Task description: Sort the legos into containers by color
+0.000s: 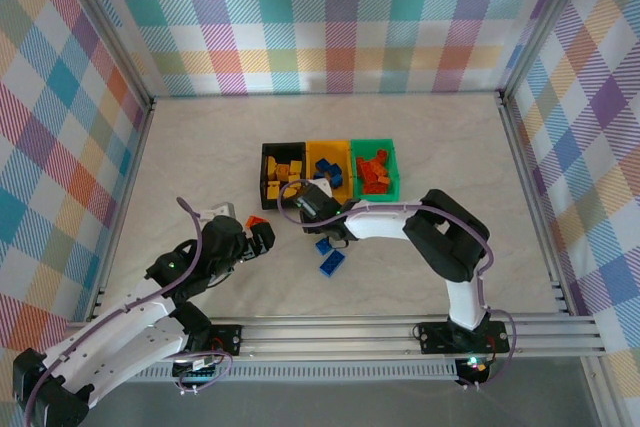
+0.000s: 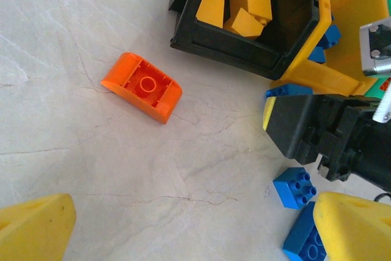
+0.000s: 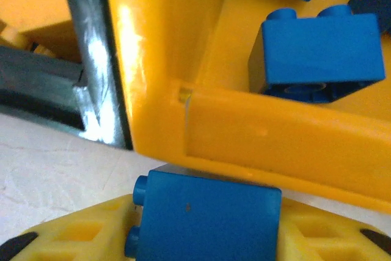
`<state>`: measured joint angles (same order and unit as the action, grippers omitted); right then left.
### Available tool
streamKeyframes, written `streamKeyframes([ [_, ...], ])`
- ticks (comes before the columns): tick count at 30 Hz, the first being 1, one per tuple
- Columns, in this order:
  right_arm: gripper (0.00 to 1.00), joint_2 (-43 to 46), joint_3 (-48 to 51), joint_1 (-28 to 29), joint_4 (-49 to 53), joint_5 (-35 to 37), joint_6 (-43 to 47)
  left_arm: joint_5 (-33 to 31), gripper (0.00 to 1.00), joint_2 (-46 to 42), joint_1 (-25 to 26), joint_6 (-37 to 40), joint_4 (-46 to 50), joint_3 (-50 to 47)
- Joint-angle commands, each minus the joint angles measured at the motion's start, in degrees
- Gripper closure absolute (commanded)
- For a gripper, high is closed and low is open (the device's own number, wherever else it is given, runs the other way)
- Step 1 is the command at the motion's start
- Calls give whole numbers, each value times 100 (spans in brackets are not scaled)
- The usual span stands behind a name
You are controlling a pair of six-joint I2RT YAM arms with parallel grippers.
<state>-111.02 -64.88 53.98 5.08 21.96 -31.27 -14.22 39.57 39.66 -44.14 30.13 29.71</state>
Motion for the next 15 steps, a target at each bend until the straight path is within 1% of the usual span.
streamKeyframes([
  [1,54,322,241,-36,-165,-167,135,-20,0,48,-11,-20,84,74],
  [6,55,1180,761,-36,-180,-429,241,3,0,26,-11,-16,74,96],
  [8,55,1580,817,-42,23,-522,391,7,0,11,-11,-12,63,104],
  [11,55,1944,498,-169,633,-633,626,75,0,69,-11,27,22,114],
  [13,55,2005,201,-424,953,-800,650,123,0,148,-11,36,-8,133],
  [15,55,1976,-33,-676,1044,-913,694,233,0,221,-11,82,-89,138],
])
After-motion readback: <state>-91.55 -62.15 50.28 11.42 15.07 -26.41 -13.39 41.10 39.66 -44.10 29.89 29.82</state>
